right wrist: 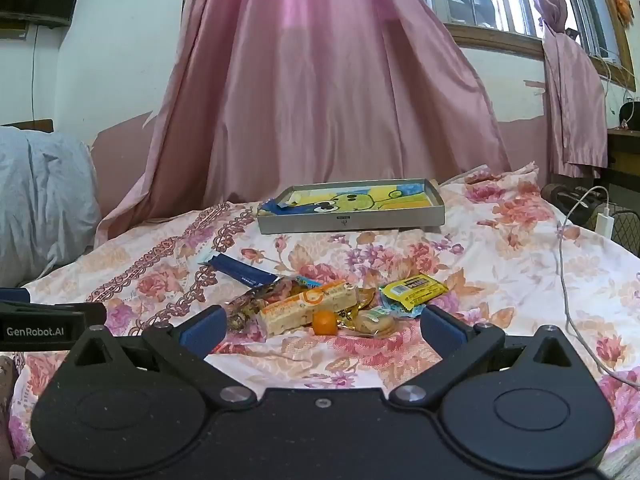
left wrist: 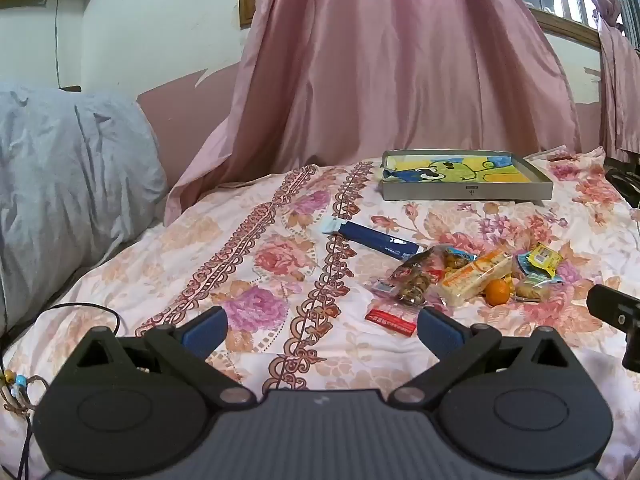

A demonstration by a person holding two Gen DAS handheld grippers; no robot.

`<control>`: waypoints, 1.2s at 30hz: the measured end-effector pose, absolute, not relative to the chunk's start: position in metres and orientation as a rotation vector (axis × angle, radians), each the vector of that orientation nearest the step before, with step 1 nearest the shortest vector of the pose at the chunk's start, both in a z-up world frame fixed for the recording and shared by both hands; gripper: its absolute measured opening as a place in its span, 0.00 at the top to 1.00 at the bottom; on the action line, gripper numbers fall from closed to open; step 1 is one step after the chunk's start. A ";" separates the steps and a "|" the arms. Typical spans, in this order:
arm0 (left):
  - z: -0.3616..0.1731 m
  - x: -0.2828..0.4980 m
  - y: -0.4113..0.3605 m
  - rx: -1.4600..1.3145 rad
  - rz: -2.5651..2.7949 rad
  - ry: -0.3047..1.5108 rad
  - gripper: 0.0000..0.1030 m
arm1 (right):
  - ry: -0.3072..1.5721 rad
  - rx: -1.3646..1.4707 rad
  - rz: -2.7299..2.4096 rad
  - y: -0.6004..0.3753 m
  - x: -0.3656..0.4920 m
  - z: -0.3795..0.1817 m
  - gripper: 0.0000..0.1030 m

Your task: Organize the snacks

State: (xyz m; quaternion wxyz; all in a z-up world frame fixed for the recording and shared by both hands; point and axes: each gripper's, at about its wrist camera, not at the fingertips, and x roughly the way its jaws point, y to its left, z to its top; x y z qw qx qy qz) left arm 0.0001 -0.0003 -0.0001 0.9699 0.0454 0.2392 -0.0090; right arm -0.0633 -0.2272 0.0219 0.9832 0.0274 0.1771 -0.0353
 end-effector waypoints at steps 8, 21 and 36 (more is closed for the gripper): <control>-0.001 0.001 0.001 0.083 -0.019 0.485 0.00 | 0.361 0.052 -0.071 -0.227 -0.063 0.021 0.01; 0.000 0.000 0.002 0.088 -0.006 0.484 0.00 | 0.365 0.061 -0.068 -0.228 -0.063 0.022 0.01; 0.000 0.001 0.001 0.093 0.001 0.487 0.00 | 0.367 0.066 -0.068 -0.228 -0.063 0.022 0.01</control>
